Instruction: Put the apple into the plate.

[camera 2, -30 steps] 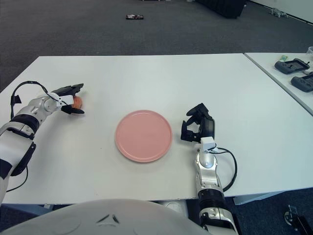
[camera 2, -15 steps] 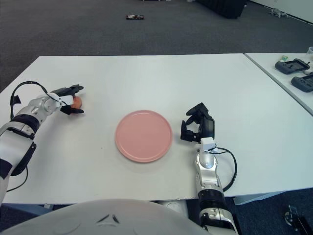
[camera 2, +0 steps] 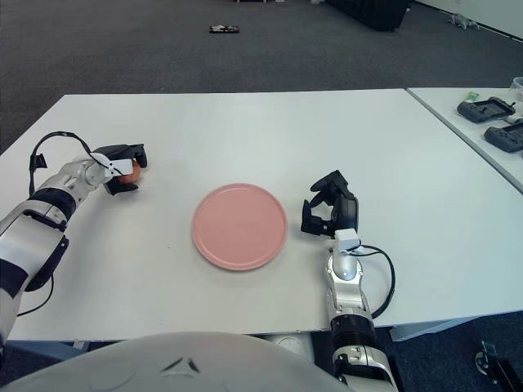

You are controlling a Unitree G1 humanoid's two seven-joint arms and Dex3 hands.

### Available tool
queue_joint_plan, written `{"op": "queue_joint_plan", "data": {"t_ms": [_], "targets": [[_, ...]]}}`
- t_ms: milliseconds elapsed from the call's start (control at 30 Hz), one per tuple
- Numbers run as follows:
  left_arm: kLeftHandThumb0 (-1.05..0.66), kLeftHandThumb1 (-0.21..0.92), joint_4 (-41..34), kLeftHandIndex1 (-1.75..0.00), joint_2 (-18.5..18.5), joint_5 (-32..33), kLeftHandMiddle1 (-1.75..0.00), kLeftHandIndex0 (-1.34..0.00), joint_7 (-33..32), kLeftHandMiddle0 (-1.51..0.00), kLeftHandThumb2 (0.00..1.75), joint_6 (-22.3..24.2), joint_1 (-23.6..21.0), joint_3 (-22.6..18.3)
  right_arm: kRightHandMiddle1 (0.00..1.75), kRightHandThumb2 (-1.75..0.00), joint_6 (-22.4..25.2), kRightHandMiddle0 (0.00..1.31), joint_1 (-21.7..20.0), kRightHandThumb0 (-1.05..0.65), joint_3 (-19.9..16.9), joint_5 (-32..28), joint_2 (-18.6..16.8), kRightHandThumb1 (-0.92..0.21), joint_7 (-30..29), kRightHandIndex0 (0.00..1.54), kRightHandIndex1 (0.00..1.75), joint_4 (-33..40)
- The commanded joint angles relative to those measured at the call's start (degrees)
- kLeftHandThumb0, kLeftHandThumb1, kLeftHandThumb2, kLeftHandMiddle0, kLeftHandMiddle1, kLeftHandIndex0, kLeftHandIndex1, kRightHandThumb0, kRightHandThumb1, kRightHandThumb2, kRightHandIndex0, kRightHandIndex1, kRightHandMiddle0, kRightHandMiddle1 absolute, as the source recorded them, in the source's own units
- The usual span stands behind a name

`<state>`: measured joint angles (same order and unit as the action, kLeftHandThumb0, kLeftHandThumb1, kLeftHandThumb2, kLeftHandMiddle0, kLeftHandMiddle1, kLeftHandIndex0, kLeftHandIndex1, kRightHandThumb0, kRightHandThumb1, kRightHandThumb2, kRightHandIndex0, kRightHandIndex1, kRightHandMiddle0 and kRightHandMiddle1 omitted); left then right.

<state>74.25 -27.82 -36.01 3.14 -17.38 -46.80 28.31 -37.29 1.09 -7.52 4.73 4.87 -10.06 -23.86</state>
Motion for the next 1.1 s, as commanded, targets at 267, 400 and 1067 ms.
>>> {"op": "queue_joint_plan", "data": {"t_ms": [267, 400, 1067], "targets": [[0.00, 0.06, 1.7, -1.75, 1.4, 0.7, -1.65, -0.57, 1.6, -0.84, 1.58, 2.9, 3.7, -0.5, 1.75, -1.50, -1.0, 0.49, 1.3, -0.01, -0.4, 0.0, -0.2, -0.17, -0.3, 0.74, 1.73, -2.4], [0.00, 0.06, 1.6, -1.75, 1.4, 0.8, -1.65, -0.57, 1.8, -0.84, 1.59, 3.1, 3.7, -0.4, 1.75, -1.50, -1.1, 0.48, 1.3, -0.01, -0.4, 0.1, -0.2, -0.17, -0.5, 0.74, 1.72, -2.5], [0.00, 0.06, 0.6, -1.75, 1.2, 1.9, -1.66, -0.57, -0.7, -0.84, 1.59, 1.4, 4.0, -1.9, 1.75, -1.55, -1.6, 0.51, 1.0, -0.01, -0.7, 0.0, -0.5, -0.13, -1.1, 0.75, 1.75, -3.2]]}}
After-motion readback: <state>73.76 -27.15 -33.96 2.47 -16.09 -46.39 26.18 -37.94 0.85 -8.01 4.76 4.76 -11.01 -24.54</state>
